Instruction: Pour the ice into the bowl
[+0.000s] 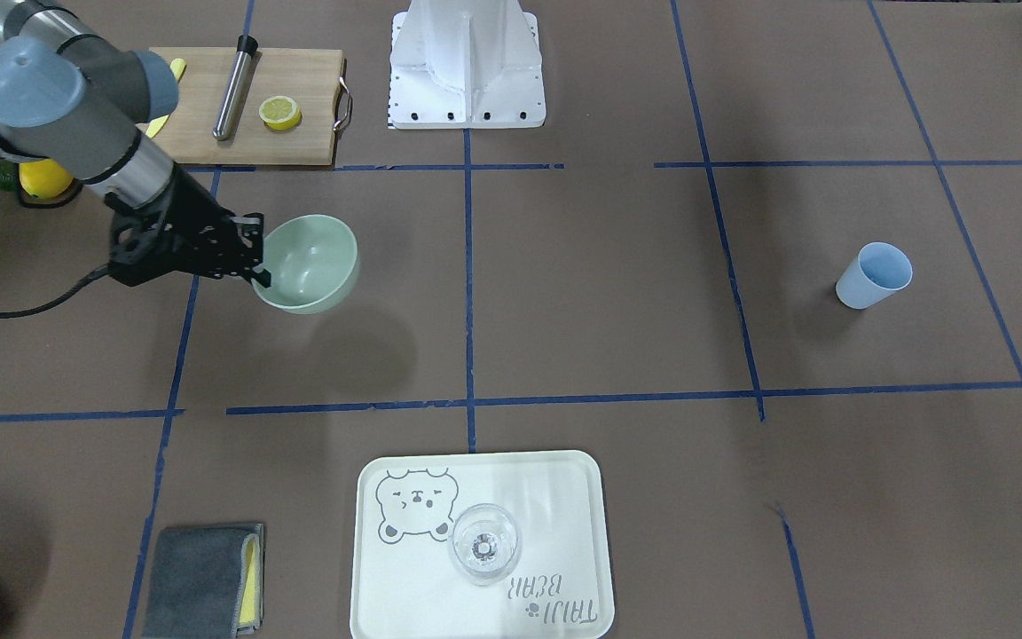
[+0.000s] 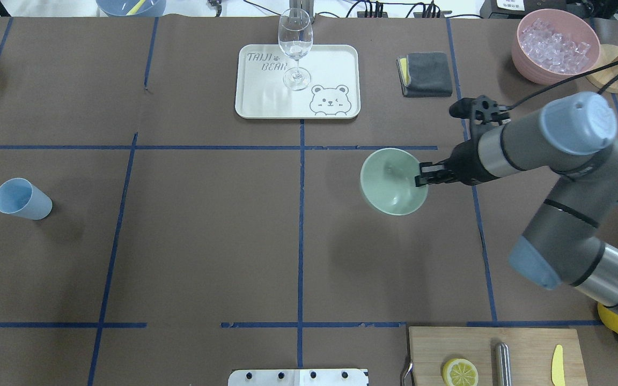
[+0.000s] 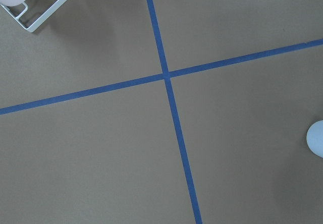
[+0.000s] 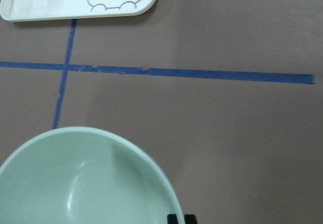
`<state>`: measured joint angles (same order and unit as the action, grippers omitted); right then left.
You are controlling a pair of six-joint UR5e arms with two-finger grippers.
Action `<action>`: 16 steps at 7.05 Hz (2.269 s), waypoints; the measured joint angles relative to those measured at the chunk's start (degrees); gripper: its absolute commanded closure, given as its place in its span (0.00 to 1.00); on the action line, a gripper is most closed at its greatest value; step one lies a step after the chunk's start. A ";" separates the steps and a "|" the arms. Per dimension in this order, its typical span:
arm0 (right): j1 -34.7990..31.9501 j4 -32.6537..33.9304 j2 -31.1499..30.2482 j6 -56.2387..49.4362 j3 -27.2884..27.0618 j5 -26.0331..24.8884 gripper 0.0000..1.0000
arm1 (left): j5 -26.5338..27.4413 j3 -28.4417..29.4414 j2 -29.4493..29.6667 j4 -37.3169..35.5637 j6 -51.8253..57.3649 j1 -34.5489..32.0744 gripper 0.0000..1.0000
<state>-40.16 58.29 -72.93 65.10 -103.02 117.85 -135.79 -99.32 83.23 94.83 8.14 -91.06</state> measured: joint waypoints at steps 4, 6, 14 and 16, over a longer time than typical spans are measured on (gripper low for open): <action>12.64 20.68 28.99 9.87 15.07 -13.24 1.00 | -0.06 0.00 0.00 0.10 0.03 0.00 0.00; 15.24 21.21 39.30 12.58 27.21 -15.07 1.00 | -0.08 0.00 0.00 0.09 0.03 0.00 0.00; 16.24 20.48 43.54 14.75 32.13 -19.12 0.00 | -0.07 0.07 -0.16 0.09 -0.05 0.00 0.00; 11.41 24.35 42.79 11.33 27.53 -14.54 0.00 | 0.52 0.03 0.02 2.11 -0.09 0.08 0.00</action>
<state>-28.76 82.64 -30.14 76.43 -75.50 103.31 -135.27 -99.29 83.25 96.93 8.05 -90.97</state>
